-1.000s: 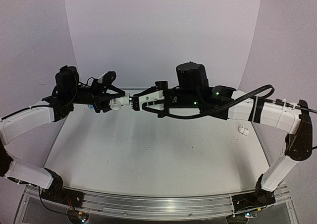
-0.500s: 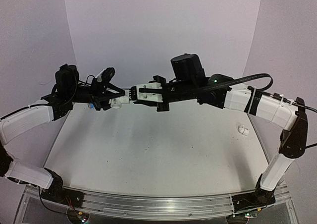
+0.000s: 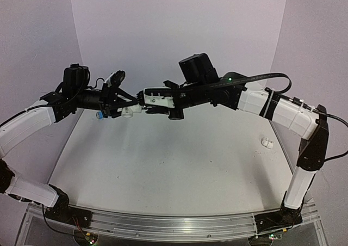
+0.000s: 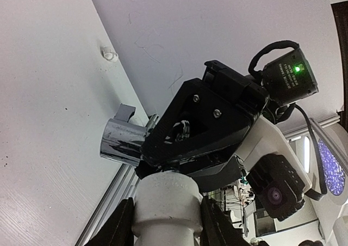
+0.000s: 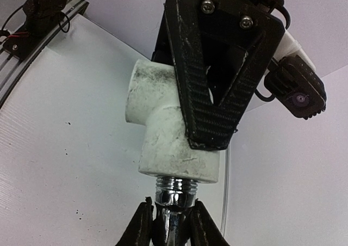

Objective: Install the water faucets
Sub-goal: Install the adaptor on the water faucet, then screw the water faucet onto the adaptor.

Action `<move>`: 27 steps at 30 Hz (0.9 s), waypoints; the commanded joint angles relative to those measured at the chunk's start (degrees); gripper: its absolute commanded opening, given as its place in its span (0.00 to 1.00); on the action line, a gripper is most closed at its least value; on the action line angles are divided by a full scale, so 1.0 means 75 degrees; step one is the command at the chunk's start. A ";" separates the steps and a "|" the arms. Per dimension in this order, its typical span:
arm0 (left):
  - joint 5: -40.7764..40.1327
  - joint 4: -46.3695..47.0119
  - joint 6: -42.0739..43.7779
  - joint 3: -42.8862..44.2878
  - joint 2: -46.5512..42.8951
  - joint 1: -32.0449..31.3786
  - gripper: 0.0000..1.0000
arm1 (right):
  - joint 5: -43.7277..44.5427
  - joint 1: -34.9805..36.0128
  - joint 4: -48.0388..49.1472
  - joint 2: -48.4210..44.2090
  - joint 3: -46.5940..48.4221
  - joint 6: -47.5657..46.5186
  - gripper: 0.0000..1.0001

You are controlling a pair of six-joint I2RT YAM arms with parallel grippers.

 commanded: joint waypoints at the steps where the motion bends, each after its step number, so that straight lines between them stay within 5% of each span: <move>1: -0.1192 -0.0812 0.0987 0.0620 0.0188 -0.0156 0.00 | -0.0749 0.0355 0.0268 0.0215 0.0747 0.0251 0.00; 8: -0.1581 -0.0949 0.1386 0.0562 0.0001 -0.0219 0.00 | -0.1152 0.0350 0.0084 0.0455 0.1247 0.0612 0.00; 27: -0.3820 -0.3640 0.5210 0.2100 0.0650 -0.1017 0.00 | -0.2671 0.0229 -0.1359 0.1323 0.2717 0.1627 0.00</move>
